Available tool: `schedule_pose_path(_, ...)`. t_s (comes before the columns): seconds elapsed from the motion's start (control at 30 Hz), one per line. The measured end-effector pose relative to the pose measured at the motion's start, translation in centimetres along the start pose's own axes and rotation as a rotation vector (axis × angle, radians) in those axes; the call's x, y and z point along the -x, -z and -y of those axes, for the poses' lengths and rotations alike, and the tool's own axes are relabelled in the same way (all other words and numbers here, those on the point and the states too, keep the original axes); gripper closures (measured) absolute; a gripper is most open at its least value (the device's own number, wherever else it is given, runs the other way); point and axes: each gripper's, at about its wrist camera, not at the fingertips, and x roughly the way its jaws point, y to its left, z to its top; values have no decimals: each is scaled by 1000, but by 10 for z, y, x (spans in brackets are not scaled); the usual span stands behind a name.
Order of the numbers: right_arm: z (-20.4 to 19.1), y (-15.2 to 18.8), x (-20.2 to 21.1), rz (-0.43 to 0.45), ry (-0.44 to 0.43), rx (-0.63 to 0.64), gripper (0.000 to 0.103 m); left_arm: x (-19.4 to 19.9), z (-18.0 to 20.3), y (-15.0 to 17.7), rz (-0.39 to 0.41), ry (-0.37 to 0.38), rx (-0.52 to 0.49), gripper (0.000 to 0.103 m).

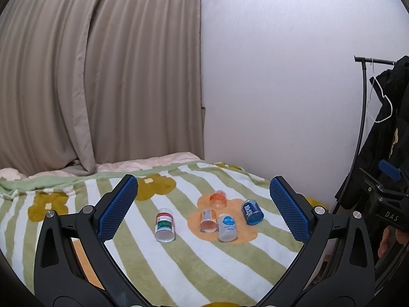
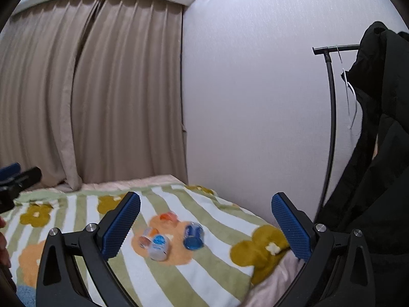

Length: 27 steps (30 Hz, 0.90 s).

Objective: Flip cup upside down

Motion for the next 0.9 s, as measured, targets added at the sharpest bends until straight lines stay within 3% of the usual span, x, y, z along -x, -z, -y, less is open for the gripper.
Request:
schedule_pose_path(0.17,-5,10,-31,-81,-83,12,0,-28,-8,4,-56,29,14,0)
schedule_pose_path(0.37,-27,41,-83,-159,-218,36,0,-109,-19,4,-176,104,15,0)
schedule_pose_path(0.57,-48,77,-130,-224,-295,23,0,-223,-25,27,-393,198,41,0)
schedule_pose_path(0.63,-57,93,-146,-262,-314,16,0,-271,-26,45,-480,201,41,0)
schedule_pose_path(0.9,-73,148,-189,-383,-328,-4,0,-400,-18,113,-748,193,-15,0)
